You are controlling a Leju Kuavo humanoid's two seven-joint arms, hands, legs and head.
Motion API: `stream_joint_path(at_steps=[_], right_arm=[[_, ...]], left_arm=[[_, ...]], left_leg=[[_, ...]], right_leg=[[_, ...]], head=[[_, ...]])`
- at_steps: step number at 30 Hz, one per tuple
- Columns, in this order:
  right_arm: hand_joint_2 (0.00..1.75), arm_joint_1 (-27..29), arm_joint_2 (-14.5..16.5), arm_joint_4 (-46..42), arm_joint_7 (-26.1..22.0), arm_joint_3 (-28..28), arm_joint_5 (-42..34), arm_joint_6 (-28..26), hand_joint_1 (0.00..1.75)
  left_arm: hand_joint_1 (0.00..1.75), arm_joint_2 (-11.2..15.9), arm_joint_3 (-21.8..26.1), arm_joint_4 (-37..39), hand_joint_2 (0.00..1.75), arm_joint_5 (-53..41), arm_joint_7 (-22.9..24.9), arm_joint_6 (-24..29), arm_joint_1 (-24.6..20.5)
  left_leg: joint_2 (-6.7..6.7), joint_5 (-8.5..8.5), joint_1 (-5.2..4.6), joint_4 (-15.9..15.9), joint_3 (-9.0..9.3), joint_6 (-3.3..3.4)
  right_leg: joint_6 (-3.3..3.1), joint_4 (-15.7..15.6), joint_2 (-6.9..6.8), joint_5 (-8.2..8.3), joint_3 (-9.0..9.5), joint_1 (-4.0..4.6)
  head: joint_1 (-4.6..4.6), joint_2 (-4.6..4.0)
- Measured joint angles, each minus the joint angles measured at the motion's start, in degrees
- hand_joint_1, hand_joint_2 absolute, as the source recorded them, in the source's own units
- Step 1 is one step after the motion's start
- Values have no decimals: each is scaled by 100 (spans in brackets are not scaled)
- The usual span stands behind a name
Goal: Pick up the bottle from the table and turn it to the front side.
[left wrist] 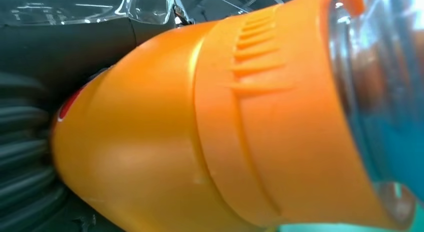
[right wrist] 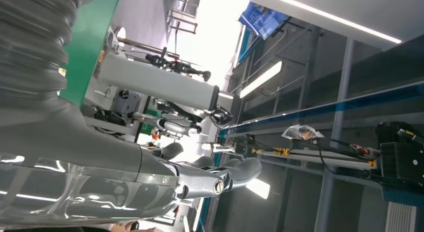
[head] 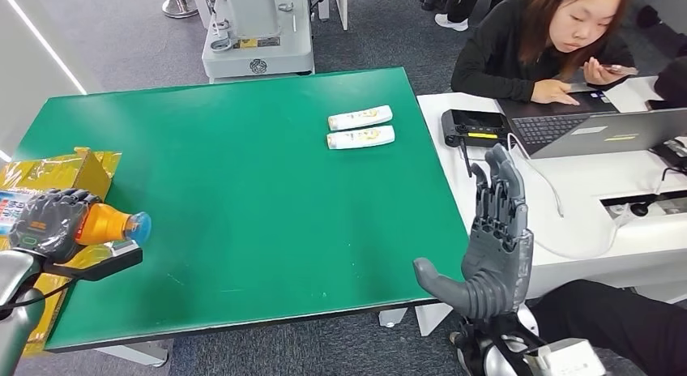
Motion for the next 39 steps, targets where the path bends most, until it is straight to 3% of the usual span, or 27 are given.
stream_joint_path(at_steps=[9,26,32,39], right_arm=[[175,3,2,77,-14,0,10,0,0],[175,0,13,127,-7,-3,-13,3,0],[175,-40,81,180,85,-31,-40,120,0],[175,-135,160,334,117,-35,48,273,0]], left_arm=[[164,-229,-130,313,175,17,1,3,-179],[164,-332,-232,542,175,68,-2,-45,-308],[167,-428,-267,944,175,224,105,-497,-586],[161,-506,-280,1557,175,477,861,-1259,-879]], left_leg=[[0,0,1,0,0,-1],[-2,2,1,0,0,0],[-2,3,1,0,0,0],[-2,8,2,0,-1,0]], right_leg=[[0,1,2,0,-2,1],[1,1,0,0,-1,1],[1,3,1,2,0,1],[-2,3,-2,4,-1,2]], head=[[0,0],[1,0],[0,0],[0,0]])
